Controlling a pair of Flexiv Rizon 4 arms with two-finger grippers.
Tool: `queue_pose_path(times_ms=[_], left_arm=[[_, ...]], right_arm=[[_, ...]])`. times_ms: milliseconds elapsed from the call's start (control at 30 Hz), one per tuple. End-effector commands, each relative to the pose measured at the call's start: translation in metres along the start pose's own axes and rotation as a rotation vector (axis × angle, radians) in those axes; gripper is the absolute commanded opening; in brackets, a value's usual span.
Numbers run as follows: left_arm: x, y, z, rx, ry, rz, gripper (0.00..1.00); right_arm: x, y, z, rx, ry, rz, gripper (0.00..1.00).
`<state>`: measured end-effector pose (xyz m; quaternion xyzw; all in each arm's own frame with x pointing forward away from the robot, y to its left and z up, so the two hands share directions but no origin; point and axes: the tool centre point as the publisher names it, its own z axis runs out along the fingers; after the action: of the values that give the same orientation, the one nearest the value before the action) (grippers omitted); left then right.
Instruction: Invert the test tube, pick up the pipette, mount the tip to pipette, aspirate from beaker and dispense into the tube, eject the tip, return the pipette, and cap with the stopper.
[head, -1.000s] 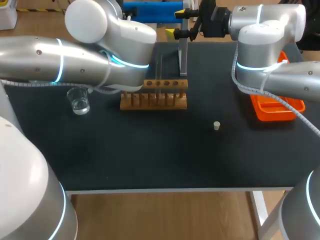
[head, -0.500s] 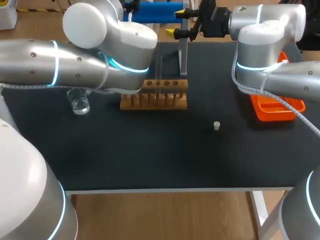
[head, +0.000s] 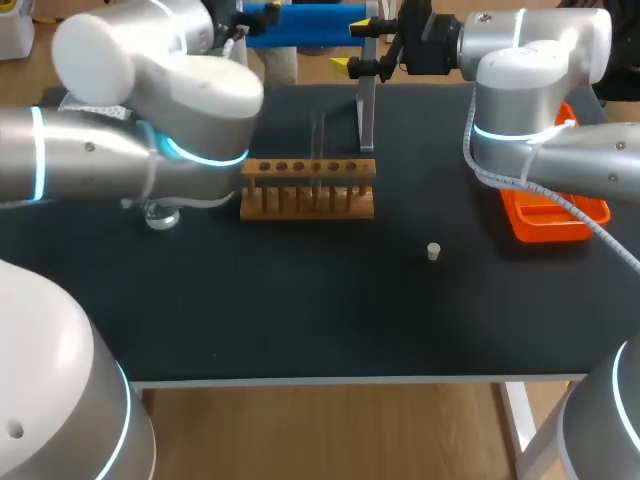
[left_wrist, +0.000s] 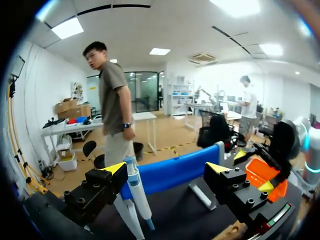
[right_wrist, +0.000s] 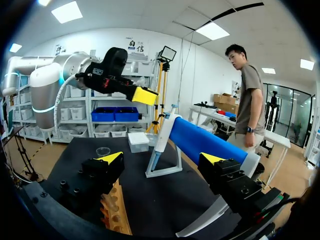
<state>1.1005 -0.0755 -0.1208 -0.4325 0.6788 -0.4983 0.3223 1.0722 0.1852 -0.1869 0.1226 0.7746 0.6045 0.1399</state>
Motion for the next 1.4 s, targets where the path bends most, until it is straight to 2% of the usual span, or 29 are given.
queue_pose_path(times_ms=[33,133,367,667,867,1100,1400], left_arm=[[0.000,0.003,-0.031,0.013,0.333,0.059,1.00],[0.008,0.005,-0.039,0.026,0.439,0.097,1.00],[0.024,0.015,-0.047,0.027,0.609,0.161,1.00],[0.046,0.033,-0.050,0.017,0.764,0.209,1.00],[0.059,0.047,-0.053,-0.001,0.825,0.216,1.00],[0.074,0.063,-0.061,-0.001,0.845,0.221,1.00],[0.090,0.078,-0.065,0.007,0.805,0.283,1.00]], right_arm=[[-0.001,-0.001,0.001,-0.002,0.000,0.000,1.00],[-0.001,-0.001,0.001,-0.002,0.000,0.000,1.00],[-0.001,-0.001,0.001,-0.002,0.000,0.000,1.00],[-0.001,-0.001,0.001,-0.002,0.000,0.000,1.00],[-0.001,-0.001,0.001,-0.002,0.000,0.000,1.00],[-0.001,-0.001,0.001,-0.002,0.000,0.000,1.00],[-0.001,-0.001,0.001,-0.002,0.000,0.000,1.00]])
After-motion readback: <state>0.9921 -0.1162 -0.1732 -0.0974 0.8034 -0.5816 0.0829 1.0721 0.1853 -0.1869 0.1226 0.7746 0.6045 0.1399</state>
